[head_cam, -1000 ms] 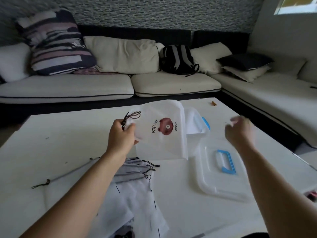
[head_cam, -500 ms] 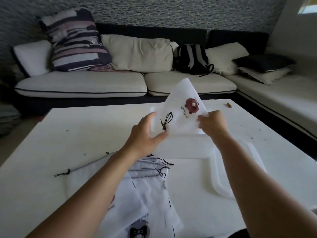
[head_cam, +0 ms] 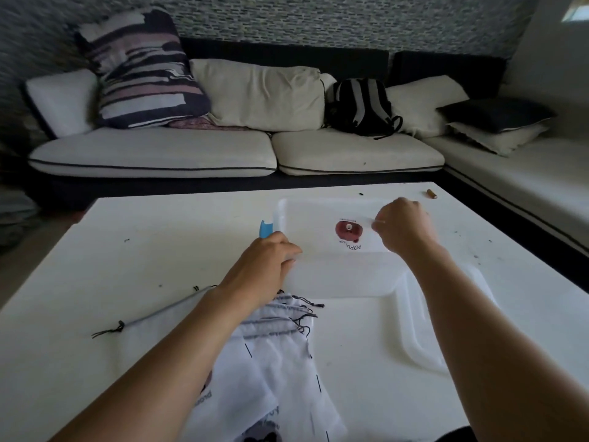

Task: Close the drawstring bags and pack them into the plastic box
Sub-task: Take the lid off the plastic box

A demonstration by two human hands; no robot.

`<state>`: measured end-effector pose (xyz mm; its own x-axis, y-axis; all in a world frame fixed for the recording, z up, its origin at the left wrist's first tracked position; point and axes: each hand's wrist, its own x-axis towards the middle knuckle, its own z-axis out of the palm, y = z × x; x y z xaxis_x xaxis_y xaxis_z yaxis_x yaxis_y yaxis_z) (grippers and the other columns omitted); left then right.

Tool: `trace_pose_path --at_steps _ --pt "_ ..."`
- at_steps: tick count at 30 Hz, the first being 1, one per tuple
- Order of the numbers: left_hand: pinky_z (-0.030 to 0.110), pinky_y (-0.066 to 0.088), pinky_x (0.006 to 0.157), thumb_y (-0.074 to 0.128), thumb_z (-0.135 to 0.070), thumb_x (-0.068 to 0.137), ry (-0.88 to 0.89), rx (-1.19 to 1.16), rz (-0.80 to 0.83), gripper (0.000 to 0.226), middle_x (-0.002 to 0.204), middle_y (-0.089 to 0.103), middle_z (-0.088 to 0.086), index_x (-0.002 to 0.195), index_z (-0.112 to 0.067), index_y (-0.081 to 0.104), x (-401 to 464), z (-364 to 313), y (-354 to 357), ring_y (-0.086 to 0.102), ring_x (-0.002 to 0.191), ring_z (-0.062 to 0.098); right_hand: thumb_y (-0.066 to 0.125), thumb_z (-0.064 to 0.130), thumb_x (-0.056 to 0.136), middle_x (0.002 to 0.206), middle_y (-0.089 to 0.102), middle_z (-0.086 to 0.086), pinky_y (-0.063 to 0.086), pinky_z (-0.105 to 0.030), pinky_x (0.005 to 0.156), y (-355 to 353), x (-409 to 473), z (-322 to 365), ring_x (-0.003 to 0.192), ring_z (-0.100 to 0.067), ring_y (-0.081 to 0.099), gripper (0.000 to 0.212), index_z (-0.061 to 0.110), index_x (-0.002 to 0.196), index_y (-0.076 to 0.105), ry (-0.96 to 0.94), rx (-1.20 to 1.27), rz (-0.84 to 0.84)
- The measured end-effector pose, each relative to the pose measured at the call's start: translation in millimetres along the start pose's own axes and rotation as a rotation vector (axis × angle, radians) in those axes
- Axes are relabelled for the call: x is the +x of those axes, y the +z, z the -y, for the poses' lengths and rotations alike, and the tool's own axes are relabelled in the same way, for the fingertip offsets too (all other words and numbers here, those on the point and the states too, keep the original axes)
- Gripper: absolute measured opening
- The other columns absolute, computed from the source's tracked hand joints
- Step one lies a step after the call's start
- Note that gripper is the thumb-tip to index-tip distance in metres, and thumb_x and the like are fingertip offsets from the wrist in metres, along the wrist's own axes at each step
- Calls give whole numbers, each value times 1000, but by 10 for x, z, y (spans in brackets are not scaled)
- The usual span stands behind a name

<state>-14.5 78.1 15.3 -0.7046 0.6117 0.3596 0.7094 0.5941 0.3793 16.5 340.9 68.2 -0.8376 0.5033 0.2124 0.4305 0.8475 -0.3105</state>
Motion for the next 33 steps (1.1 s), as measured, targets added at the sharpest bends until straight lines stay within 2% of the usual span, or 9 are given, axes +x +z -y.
trace_pose_path --at_steps 3,8,13,15,18,21,24,28,33 --pt "39 51 82 62 -12 95 -19 -28 -6 14 100 58 -2 103 -13 73 -1 -23 -9 61 90 23 63 12 85 72 59 -10 41 -25 52 -9 -42 -118 71 -30 59 14 7 72 60 160 66 119" --pt "38 52 82 59 -12 97 -32 -30 -5 23 102 59 -2 114 -18 73 -24 -75 -28 62 91 24 53 1 92 75 73 -8 56 -25 65 -222 -139 191 62 -18 66 14 5 85 65 356 1014 368" --pt "39 52 83 61 -11 96 -29 -30 8 27 104 60 -3 118 -20 71 -42 -87 -36 62 93 23 66 9 86 60 61 -5 52 -32 69 -38 -91 143 68 -26 59 17 7 73 54 324 321 325" --pt "39 52 82 60 -11 96 -32 -19 9 25 102 59 -4 116 -21 72 -44 -65 -36 61 91 21 74 12 81 83 59 -8 45 -33 70 32 -113 99 85 -31 57 21 7 82 54 167 -52 146" --pt "41 53 80 59 -11 96 -46 0 -4 22 102 59 -2 111 -18 73 -33 -32 -52 61 91 24 80 30 81 111 63 -7 48 -35 83 -49 -129 131 105 -29 58 33 14 108 67 -48 31 1" --pt "41 53 82 56 -11 98 -73 18 -4 24 104 59 -1 114 -17 72 -22 -20 -61 61 92 24 74 60 78 86 71 5 51 -30 80 -135 -215 246 87 -15 65 37 25 91 72 -297 163 276" --pt "43 53 88 58 -21 98 -105 29 9 36 130 50 -1 133 -23 60 -58 -66 -100 59 107 28 82 46 76 100 71 2 53 -33 88 -48 -278 272 96 -18 66 35 24 102 75 -345 9 497" --pt "42 51 80 74 -53 79 -204 133 11 73 134 32 -1 135 -24 38 -199 -197 -261 51 112 27 75 24 88 116 71 -8 49 -34 96 131 -194 288 111 -27 61 31 13 117 73 -375 69 363" --pt "39 49 92 76 -78 56 -405 339 736 99 128 51 3 129 -18 50 -695 -246 -329 51 121 27 82 22 80 107 69 -6 51 -37 87 412 -306 540 101 -27 63 26 19 105 74 -459 263 67"
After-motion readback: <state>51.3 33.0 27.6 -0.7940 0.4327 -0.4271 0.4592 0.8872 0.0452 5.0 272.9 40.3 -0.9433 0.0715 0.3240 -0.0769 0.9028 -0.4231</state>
